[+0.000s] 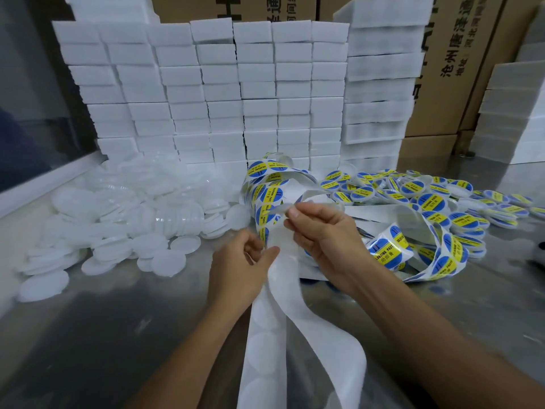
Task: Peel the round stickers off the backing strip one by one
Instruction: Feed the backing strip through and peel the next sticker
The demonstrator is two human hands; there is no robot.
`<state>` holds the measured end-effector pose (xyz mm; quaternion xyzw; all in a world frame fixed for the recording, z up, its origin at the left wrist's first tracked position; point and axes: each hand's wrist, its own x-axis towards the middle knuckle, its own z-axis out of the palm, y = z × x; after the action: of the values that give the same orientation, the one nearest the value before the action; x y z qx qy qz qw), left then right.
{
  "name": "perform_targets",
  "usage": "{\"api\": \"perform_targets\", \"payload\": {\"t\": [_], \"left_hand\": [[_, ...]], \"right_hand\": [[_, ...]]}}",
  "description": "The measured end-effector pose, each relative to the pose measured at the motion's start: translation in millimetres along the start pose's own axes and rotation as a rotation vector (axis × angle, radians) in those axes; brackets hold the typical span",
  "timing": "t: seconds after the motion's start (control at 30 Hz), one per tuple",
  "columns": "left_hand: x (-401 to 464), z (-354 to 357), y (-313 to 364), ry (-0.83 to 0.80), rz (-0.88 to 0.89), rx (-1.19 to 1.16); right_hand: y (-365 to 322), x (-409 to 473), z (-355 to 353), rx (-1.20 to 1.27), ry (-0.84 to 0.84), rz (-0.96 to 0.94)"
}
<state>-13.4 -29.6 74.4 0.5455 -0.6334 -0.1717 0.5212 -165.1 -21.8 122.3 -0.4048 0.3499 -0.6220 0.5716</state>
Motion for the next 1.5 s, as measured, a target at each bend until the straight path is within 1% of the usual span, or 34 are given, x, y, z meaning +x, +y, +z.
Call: {"api": "perform_targets", "payload": {"t": [0.07,0.13,0.17,0.2,0.23,0.3,0.33,0.4,0.5,0.57,0.77,0.83,0.97,1.03,1.07,1.2,1.3,1.37,1.5], "left_hand": [[0.2,-4.2,0.8,0.043,0.026,0.151],[2.6,-11.3,0.0,0.170,0.065,0.448],[4.3,-15.8,-2.5,0.211,0.032,0.604],[6.2,-20.6,-6.4,0.206,-0.051,0.732],[7.6,-26.0,-9.8,0.156,-0.162,0.823],[9.0,-34.3,-15.3,0.032,-0.346,0.920],[9.6,-36.3,-16.5,-0.017,-0.401,0.936],[9.9,-37.3,-16.4,-0.055,-0.424,0.922],[10.7,-37.8,-15.7,-0.012,-0.352,0.899],[11.3,-40.1,-16.3,0.027,-0.336,0.895],[16.2,-48.1,-24.0,0.092,-0.407,0.800],[17.2,-48.8,-25.8,0.101,-0.391,0.806],[17.2,-49.2,-25.6,0.172,-0.292,0.823],[17.8,-48.2,-22.5,0.214,-0.205,0.821],[17.9,-46.7,-19.9,0.236,-0.137,0.769],[12.5,-30.3,-4.9,0.300,0.293,0.458],[6.0,-18.0,6.2,0.282,0.564,0.355],[3.3,-12.6,10.2,0.254,0.655,0.298],[0.4,-9.1,12.0,0.219,0.732,0.267]], "right_hand": [[5.3,-0.8,1.7,0.035,-0.026,0.023],[7.8,-0.6,1.2,0.028,-0.055,0.032],[8.3,-0.6,0.8,0.018,-0.066,0.032],[8.4,-0.3,0.3,0.006,-0.073,0.031],[8.1,0.0,-0.1,-0.006,-0.076,0.026],[7.1,0.5,-1.3,-0.029,-0.083,0.018],[6.3,0.5,-1.9,-0.039,-0.094,0.016],[4.9,0.1,-2.2,-0.048,-0.115,0.016],[4.6,0.6,-1.5,-0.036,-0.063,0.003],[5.2,0.8,-1.2,-0.045,-0.019,-0.017],[4.9,1.0,-0.4,-0.109,0.039,-0.031],[5.3,1.8,-0.3,-0.129,0.050,-0.040],[5.1,2.3,-1.5,-0.194,0.042,-0.087],[5.5,2.2,-1.4,-0.229,0.031,-0.098],[6.0,2.5,-1.4,-0.235,0.032,-0.110],[7.9,2.9,-1.3,-0.244,0.047,-0.174],[11.9,0.8,-0.6,-0.279,-0.040,-0.215],[15.4,-1.6,0.8,-0.291,-0.089,-0.229],[17.2,-3.7,1.4,-0.283,-0.127,-0.240]]}}
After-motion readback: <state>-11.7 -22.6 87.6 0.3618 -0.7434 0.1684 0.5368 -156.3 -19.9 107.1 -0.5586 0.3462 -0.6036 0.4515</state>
